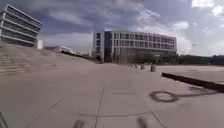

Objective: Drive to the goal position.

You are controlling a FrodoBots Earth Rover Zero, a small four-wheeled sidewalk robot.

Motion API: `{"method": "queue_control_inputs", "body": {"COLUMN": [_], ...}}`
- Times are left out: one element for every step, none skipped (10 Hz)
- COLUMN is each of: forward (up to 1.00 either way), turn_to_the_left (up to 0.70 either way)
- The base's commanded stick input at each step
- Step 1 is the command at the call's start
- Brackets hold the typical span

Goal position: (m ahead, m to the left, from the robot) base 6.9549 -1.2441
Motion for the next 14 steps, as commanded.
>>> {"method": "queue_control_inputs", "body": {"forward": [0.7,0.7,0.7,0.7,0.7,0.7,0.7,0.7,0.7,0.7,0.7,0.7,0.7,0.7], "turn_to_the_left": [0.0,0.0,0.0,0.0,0.0,0.0,0.0,0.0,0.0,0.0,0.0,0.0,0.0,0.0]}}
